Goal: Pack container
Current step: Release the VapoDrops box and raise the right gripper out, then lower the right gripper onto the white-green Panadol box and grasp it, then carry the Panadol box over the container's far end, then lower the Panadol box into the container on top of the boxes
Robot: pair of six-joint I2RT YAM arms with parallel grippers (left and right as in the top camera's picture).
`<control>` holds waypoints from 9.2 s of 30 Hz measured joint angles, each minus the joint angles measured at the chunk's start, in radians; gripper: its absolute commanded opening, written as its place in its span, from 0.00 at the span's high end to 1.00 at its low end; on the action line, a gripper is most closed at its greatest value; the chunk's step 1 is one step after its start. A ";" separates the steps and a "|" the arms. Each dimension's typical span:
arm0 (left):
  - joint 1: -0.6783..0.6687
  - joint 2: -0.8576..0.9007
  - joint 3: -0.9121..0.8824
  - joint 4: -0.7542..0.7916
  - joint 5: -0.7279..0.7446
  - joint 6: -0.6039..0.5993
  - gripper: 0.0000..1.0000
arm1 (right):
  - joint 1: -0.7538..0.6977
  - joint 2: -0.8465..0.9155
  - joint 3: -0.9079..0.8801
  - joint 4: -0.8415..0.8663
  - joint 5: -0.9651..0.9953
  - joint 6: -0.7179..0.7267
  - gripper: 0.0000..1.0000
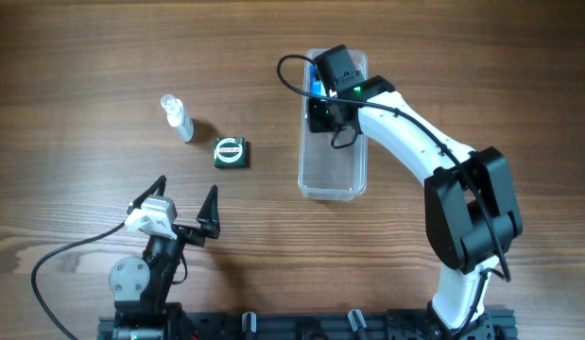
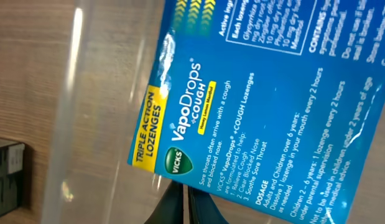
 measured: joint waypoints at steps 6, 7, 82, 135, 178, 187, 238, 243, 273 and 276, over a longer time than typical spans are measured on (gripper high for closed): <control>0.000 0.000 0.000 0.000 0.000 0.000 0.00 | 0.000 0.000 0.000 0.000 -0.047 0.000 0.95; 0.000 0.000 0.000 0.000 0.000 0.000 0.00 | 0.000 0.000 0.000 0.000 -0.056 0.000 0.95; 0.000 0.000 0.000 0.000 0.000 0.000 0.00 | -0.683 -0.226 -0.385 -0.231 0.079 0.932 0.04; 0.000 0.000 0.000 0.000 0.000 0.000 0.00 | -0.700 -0.200 -0.399 -0.221 0.120 1.045 0.44; 0.000 0.000 0.000 0.000 0.000 0.000 0.00 | -0.175 -0.325 -0.070 0.079 0.059 0.182 0.41; 0.000 0.000 0.000 0.000 0.000 0.000 0.00 | -0.169 -0.301 -0.070 0.100 0.060 0.177 0.35; 0.000 0.000 0.000 0.000 0.000 0.000 0.00 | -0.143 -0.096 -0.069 0.206 -0.038 -0.558 0.32; 0.000 0.000 0.000 0.000 0.000 0.000 0.00 | -0.143 -0.096 -0.069 0.216 -0.025 -0.560 0.42; 0.000 0.000 0.000 0.000 0.000 0.000 0.00 | -0.138 -0.241 -0.069 0.103 0.011 -0.369 0.77; 0.000 0.000 0.000 0.000 0.000 0.000 0.00 | -0.138 -0.247 -0.069 0.058 0.023 -0.327 0.79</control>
